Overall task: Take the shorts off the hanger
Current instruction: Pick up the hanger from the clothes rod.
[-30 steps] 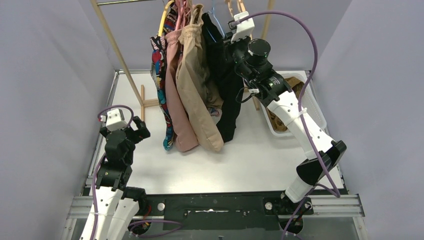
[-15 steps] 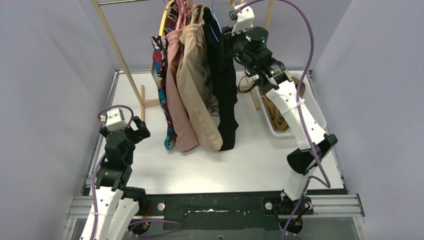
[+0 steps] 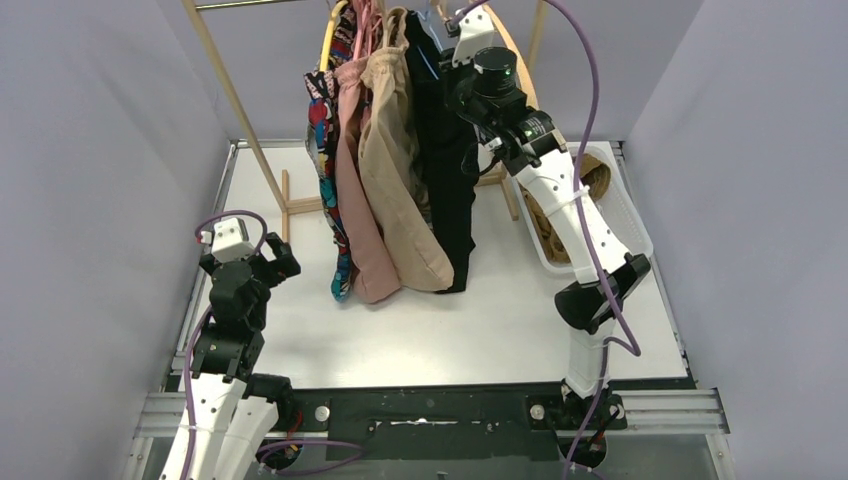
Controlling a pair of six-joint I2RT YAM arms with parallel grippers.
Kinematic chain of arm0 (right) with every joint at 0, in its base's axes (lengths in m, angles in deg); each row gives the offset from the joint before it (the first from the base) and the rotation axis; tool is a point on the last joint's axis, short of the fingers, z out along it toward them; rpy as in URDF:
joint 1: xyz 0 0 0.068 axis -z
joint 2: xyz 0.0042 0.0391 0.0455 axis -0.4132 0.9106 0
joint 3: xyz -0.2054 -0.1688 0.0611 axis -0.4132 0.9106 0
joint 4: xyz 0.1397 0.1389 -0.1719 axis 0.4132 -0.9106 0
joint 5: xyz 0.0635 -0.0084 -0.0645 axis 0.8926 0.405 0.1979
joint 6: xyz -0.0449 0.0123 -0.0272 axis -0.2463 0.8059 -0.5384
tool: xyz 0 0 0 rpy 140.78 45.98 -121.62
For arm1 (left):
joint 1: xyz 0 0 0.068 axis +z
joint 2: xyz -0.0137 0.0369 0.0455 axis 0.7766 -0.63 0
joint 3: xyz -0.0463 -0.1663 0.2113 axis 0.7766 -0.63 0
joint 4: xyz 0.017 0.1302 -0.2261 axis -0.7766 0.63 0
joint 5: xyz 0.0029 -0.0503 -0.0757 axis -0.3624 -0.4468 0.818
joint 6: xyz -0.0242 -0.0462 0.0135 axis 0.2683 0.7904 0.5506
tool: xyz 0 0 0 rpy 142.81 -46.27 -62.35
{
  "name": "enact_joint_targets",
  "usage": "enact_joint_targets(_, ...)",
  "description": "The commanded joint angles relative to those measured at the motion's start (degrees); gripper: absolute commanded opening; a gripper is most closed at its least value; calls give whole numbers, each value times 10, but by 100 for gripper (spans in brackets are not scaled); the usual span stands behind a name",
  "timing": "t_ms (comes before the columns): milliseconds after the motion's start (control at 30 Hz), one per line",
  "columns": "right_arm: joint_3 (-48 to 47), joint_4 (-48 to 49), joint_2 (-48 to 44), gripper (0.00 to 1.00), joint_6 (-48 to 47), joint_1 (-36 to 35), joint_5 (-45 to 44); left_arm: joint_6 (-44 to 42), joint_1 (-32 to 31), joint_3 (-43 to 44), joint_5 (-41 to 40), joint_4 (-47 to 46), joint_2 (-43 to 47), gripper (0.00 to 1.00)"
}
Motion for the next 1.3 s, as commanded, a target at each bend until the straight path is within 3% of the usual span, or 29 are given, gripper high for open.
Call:
enact_joint_targets(0,23,114,-19,5,-75,-34,-127,1,3,13,-5,-20,8,91)
enact_joint_targets(33,37,136,-24,0,-90,-41,-140,1,3,12,-5,-21,8,91)
enact_joint_targets(233,68,229,-38,0,-105,-52,-181,1,3,12,-6,-20,10,91)
enact_joint_targets(400,136,321,-85,0,-94,-55,-158,1,3,12,-7,-20,11,91)
enact_joint_targets(1267,136,336,-141,0,-89,-63,-130,2,3,12,-6,-20,12,91)
